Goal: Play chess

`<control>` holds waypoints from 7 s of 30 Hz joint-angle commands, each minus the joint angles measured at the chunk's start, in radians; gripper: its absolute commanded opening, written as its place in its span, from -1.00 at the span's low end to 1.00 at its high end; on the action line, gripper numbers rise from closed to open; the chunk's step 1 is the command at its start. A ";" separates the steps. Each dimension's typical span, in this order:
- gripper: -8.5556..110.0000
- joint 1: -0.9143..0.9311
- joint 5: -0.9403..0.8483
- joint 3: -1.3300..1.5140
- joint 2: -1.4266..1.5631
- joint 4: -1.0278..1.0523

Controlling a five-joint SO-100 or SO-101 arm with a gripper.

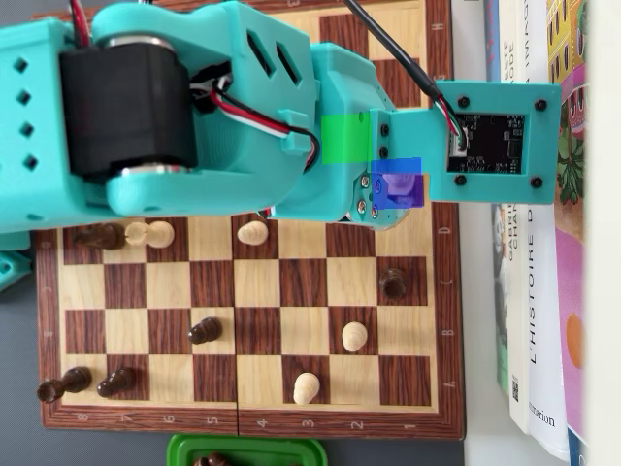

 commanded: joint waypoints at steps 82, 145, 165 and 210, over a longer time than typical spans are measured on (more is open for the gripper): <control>-0.69 -0.126 0.072 0.403 0.327 -0.124; -0.61 -0.115 0.071 0.383 0.382 -0.126; -0.61 -0.038 0.058 0.480 0.727 -0.115; -0.61 0.135 -0.198 1.580 1.922 -0.713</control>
